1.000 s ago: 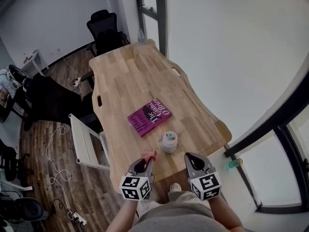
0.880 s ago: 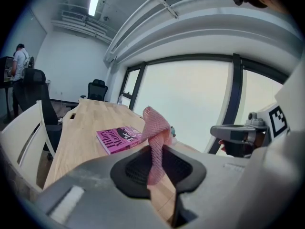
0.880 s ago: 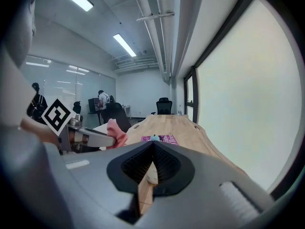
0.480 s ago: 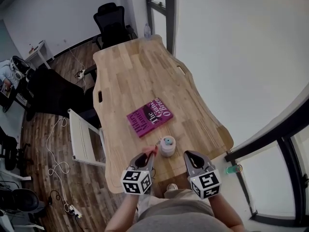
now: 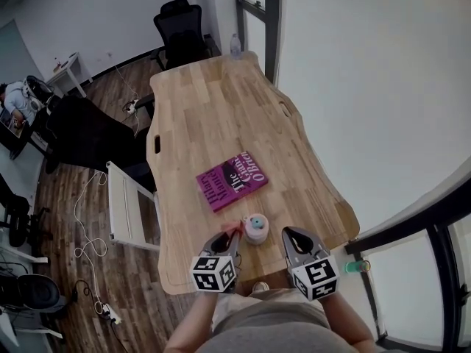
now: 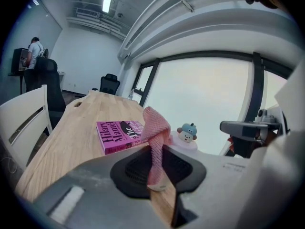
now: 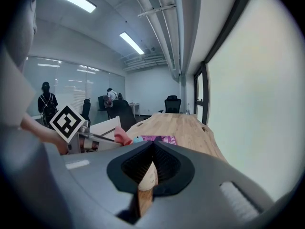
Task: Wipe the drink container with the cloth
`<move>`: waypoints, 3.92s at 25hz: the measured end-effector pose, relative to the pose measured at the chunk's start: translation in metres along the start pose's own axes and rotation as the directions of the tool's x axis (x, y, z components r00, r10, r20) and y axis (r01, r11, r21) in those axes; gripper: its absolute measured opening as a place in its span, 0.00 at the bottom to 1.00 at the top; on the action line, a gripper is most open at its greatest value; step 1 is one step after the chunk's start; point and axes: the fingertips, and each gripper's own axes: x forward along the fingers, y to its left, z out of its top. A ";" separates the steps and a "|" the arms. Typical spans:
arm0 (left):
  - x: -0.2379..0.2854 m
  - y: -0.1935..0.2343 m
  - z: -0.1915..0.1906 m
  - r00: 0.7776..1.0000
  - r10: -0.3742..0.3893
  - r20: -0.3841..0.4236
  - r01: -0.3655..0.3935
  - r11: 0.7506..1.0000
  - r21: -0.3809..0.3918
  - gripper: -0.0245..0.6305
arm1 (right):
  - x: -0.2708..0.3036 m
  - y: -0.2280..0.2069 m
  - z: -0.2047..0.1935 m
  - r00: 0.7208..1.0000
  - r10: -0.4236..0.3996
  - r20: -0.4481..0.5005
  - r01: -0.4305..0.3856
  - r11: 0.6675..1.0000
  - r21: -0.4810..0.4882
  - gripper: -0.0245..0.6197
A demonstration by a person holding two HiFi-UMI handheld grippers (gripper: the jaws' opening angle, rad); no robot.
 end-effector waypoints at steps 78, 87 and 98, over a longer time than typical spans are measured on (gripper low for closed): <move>0.008 0.012 -0.071 0.983 0.081 -0.162 -0.091 0.994 -0.052 0.14 | -0.010 0.014 -0.024 0.997 0.064 -0.034 -0.065 0.998 -0.014 0.04; -0.022 -0.022 -0.040 0.995 0.004 -0.100 -0.009 0.999 -0.050 0.14 | -0.025 0.015 -0.024 0.999 0.043 -0.016 -0.043 0.999 -0.004 0.04; -0.020 -0.056 -0.034 0.984 -0.138 -0.111 0.130 0.989 -0.072 0.14 | -0.033 0.004 -0.026 1.000 0.012 -0.009 -0.012 1.000 0.005 0.04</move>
